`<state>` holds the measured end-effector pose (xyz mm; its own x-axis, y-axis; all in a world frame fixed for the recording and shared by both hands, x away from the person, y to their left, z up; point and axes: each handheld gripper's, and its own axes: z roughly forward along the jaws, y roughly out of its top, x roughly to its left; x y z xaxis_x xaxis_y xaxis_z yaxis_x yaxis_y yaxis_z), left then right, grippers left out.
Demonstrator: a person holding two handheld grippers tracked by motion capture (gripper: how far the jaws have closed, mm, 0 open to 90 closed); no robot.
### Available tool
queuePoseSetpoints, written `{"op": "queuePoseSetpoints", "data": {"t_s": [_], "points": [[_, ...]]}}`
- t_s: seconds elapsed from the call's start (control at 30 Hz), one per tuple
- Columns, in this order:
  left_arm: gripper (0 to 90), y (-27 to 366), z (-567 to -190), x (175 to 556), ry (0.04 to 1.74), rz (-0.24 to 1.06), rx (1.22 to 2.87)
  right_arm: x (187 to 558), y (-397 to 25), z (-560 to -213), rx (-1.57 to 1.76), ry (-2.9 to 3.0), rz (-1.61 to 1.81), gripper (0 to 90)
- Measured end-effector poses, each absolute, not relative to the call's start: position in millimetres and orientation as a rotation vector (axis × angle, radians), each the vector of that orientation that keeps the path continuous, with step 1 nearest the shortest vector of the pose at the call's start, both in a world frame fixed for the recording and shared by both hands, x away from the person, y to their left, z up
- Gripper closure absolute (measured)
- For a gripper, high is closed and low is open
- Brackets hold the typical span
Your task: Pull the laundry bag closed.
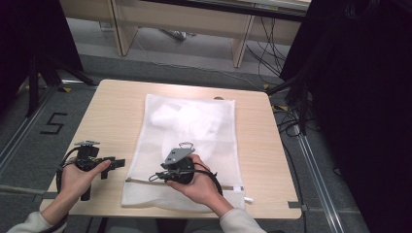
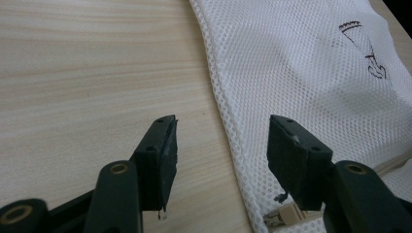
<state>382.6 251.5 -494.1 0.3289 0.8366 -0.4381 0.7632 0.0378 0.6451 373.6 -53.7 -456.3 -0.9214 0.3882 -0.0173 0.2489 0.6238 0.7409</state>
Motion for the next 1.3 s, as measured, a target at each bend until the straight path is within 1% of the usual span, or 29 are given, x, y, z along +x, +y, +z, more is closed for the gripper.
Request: {"op": "queuePoseSetpoints", "data": {"t_s": [0.33, 0.4, 0.7, 1.13, 1.3], "points": [[43.5, 257, -492, 383, 1.448, 0.124, 1.722, 373, -21, -461, 0.473, 2.725, 1.173, 65.3], [43.1, 258, -492, 383, 1.458, 0.139, 1.71, 373, -13, -463, 0.457, 2.739, 1.171, 66.9], [42.6, 260, -491, 383, 1.464, 0.163, 1.7, 379, 4, -468, 0.431, 2.778, 1.151, 69.7], [42.8, 264, -490, 383, 1.478, 0.179, 1.705, 384, 36, -480, 0.391, 2.852, 1.112, 70.8], [42.8, 266, -490, 383, 1.492, 0.194, 1.696, 386, 41, -486, 0.414, 2.867, 1.094, 71.3]]}}
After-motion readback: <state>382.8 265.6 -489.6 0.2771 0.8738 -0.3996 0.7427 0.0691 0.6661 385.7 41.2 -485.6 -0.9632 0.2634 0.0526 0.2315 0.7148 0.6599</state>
